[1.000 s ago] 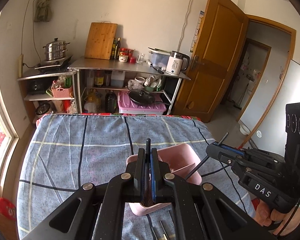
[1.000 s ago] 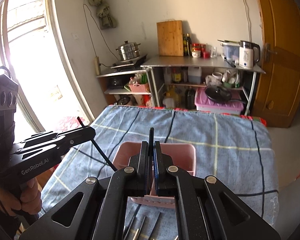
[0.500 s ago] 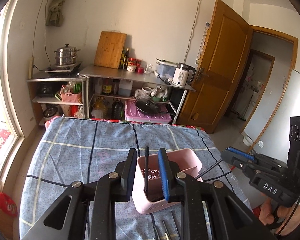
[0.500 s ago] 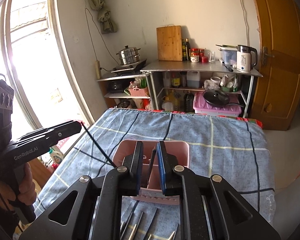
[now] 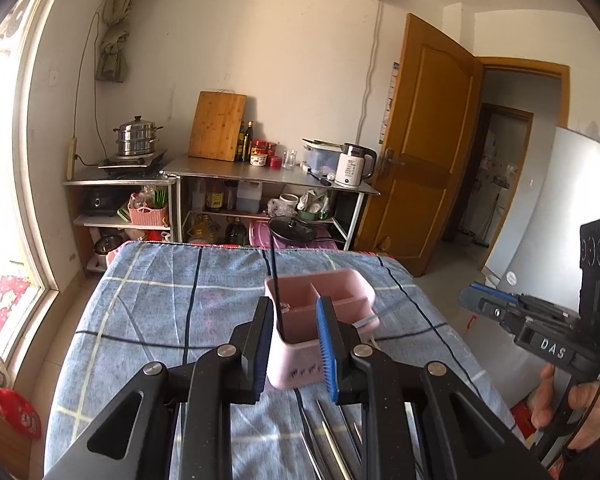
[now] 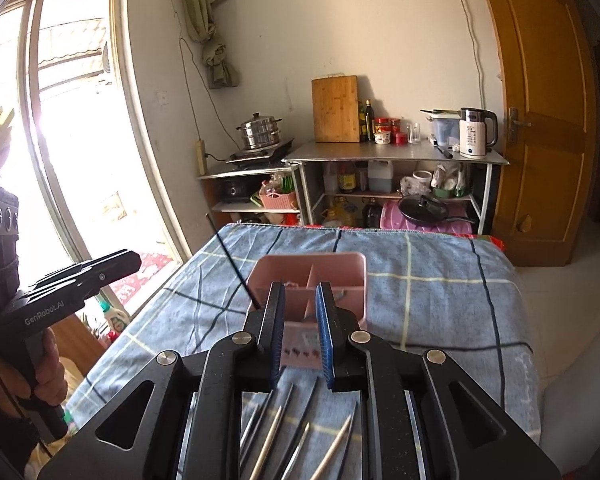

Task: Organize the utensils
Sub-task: 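Lower the chopsticks into the pink basket and open both tools, then withdraw both tools from the basket back over the remaining chopsticks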

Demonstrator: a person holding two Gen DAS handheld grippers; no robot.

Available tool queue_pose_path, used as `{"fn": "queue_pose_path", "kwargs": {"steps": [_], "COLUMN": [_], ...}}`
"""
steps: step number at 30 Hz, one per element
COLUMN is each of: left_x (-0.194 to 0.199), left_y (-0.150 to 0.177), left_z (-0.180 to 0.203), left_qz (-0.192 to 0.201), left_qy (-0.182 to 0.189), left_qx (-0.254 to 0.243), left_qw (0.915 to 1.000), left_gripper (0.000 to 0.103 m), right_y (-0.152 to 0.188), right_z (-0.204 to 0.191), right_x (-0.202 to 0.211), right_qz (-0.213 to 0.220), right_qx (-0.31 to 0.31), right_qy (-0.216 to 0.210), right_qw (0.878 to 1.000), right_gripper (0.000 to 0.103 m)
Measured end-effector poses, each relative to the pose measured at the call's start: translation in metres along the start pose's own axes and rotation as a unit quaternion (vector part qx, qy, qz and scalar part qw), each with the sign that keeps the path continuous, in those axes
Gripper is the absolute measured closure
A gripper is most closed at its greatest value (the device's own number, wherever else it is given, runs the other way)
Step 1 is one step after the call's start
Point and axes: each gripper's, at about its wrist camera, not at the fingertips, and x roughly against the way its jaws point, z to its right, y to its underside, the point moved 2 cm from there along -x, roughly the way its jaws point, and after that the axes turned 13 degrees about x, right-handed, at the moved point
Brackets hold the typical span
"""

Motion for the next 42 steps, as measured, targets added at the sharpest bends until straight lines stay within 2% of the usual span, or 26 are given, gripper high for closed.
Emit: {"fn": "queue_pose_path", "kwargs": {"steps": [11,23,30,42], "left_x": [0.04,0.058,0.047,0.004], "left_y": [0.069,0.131,0.156,0.17], "left_z": [0.011,0.003,0.0,-0.012], "left_qz": [0.0,-0.017,-0.053,-0.09], "left_qy": [0.017,0.019,0.014,-0.005], "left_qx": [-0.019,-0.017,-0.015,0.002], "left_qw": [0.9997,0.9995,0.9984,0.9959], "left_gripper": [0.081,0.081,0.081,0.081], "right_y": [0.053,0.119,0.138,0.156], "right_z": [-0.012,-0.029,-0.029,-0.021], "right_x": [0.047,0.064,0.06,0.034], "right_qz": [0.007,-0.033,-0.053,-0.084], "right_qx": [-0.015,-0.024,-0.025,-0.029], "right_qy": [0.014,0.025,0.023,0.023], "right_qw": [1.0,0.999,0.998,0.996], "right_gripper": [0.087,0.087,0.087,0.087]}}
